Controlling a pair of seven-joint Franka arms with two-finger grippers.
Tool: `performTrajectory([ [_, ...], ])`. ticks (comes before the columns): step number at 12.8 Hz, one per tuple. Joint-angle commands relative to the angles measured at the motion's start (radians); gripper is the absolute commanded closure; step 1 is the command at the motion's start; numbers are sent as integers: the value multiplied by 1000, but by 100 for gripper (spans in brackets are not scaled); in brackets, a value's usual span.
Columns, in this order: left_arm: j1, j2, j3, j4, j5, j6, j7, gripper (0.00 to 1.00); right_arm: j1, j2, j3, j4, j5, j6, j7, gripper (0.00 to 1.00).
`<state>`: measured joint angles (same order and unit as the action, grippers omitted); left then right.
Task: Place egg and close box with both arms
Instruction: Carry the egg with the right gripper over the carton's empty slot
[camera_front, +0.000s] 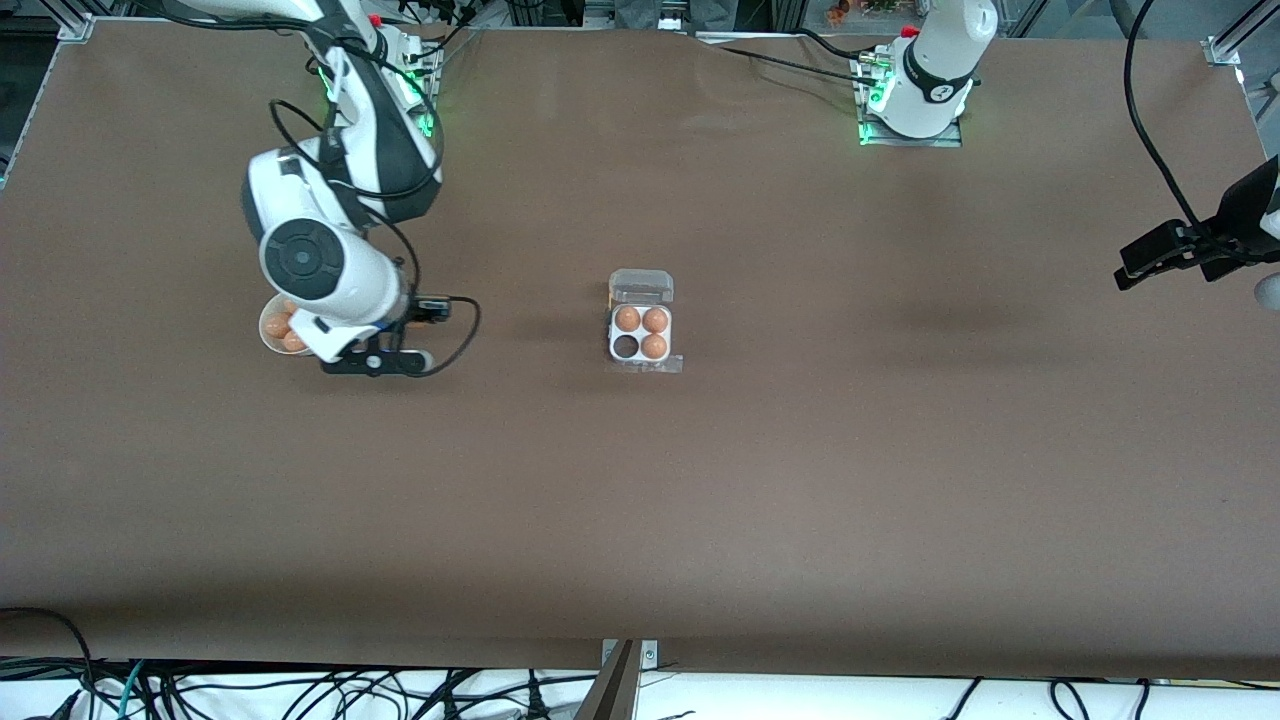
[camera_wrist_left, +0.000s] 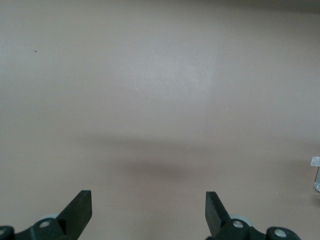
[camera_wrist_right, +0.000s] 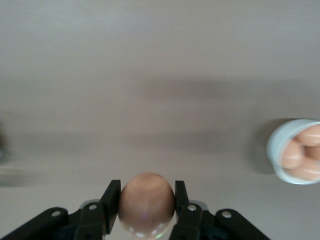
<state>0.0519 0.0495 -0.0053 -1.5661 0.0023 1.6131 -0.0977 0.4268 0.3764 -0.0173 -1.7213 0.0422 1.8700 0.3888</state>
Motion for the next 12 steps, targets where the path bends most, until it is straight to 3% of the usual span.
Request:
performTrajectory([
  [1, 6, 9, -5, 29, -2, -19, 13, 0, 85, 129, -9, 167, 47, -38, 118, 79],
  [8, 6, 9, -5, 34, -2, -19, 12, 0, 222, 360, -6, 429, 59, -6, 334, 79],
  [12, 6, 9, -5, 34, -2, -19, 13, 0, 230, 410, 29, 453, 123, 99, 376, 79],
])
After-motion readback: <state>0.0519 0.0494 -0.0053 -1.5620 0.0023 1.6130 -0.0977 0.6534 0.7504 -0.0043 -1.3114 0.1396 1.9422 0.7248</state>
